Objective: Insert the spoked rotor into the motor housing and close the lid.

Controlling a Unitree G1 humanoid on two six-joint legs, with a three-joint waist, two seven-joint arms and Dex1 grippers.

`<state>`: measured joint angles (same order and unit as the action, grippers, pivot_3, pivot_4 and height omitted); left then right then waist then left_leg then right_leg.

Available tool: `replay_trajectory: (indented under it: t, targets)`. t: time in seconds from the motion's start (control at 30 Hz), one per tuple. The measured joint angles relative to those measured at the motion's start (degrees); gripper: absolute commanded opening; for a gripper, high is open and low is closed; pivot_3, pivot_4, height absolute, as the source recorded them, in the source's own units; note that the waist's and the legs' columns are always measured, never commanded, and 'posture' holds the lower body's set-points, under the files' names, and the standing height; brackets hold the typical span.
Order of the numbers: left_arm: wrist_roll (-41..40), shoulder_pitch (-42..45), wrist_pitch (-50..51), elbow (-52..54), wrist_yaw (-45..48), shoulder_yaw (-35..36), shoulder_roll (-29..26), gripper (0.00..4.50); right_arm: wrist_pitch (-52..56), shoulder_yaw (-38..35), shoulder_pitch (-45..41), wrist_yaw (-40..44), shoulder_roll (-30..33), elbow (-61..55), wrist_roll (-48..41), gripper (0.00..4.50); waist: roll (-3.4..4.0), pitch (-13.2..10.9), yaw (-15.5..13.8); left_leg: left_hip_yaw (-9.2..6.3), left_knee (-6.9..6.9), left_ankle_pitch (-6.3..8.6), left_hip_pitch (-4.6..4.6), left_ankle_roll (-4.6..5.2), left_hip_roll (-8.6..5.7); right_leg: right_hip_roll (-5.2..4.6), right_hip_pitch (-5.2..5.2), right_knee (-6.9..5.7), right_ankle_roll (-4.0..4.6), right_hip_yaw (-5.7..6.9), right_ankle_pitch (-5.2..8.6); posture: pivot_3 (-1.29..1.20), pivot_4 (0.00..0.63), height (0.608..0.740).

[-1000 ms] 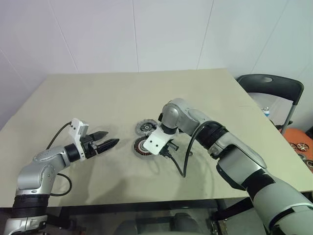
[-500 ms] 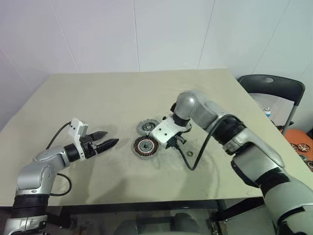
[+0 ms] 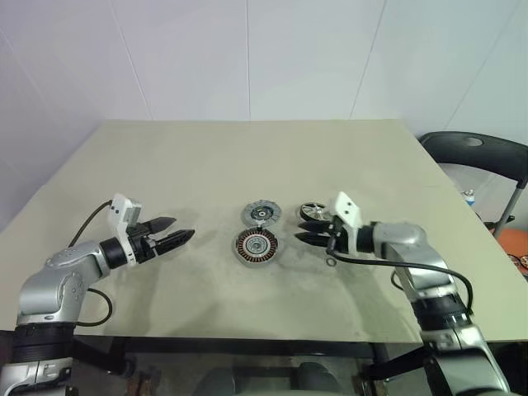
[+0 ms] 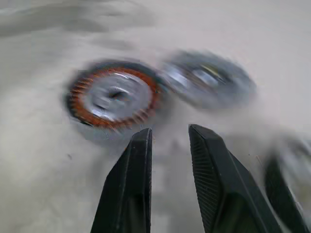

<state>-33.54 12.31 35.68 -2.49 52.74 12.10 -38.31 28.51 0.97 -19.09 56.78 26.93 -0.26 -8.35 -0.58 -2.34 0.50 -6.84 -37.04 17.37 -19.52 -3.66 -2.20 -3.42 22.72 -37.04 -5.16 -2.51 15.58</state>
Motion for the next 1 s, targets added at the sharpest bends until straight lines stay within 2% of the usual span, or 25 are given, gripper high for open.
replay_trajectory:
  t: [0.13, 0.3, 0.57, 1.0]
  targets:
    - [0.65, 3.03, -0.11, -2.67, 1.54, -1.40, -0.32, 4.26, 5.02, -5.26, 9.17, -5.10, 0.36, -6.62, -3.47, 1.25, -0.01, 0.00, 0.16, 0.04, -0.02, 0.00, 0.11, 0.01, 0.04, 0.08, -0.12, 0.01, -0.02, -0.01, 0.01, 0.00, 0.000, 0.740]
    - [2.05, 7.00, -0.86, -6.10, 2.66, -3.37, 0.17, 4.26, 5.66, -5.38, 16.56, -6.25, 2.84, -10.94, -4.34, 1.25, -0.04, -0.02, 0.39, 0.12, -0.08, 0.01, 0.13, 0.03, 0.06, 0.12, -0.17, 0.06, -0.03, -0.08, 0.02, 0.00, 0.000, 0.740]
    - [3.58, 8.48, -1.50, -8.17, 3.57, -4.75, 1.52, 4.26, 1.94, -4.70, 16.58, -10.33, 3.69, -10.89, -3.63, 1.25, -0.11, -0.03, 0.25, 0.12, -0.09, 0.01, 0.13, 0.04, 0.11, 0.17, -0.18, 0.08, -0.05, -0.12, 0.03, 0.00, 0.000, 0.740]
    - [4.32, 8.55, -1.52, -8.17, 4.06, -4.75, 1.84, 4.26, 1.10, -4.09, 16.55, -11.49, 4.11, -10.89, -3.82, 1.25, -0.12, -0.03, 0.18, 0.12, -0.09, 0.02, 0.13, 0.05, 0.10, 0.16, -0.19, 0.11, -0.05, -0.12, 0.03, 0.00, 0.000, 0.740]
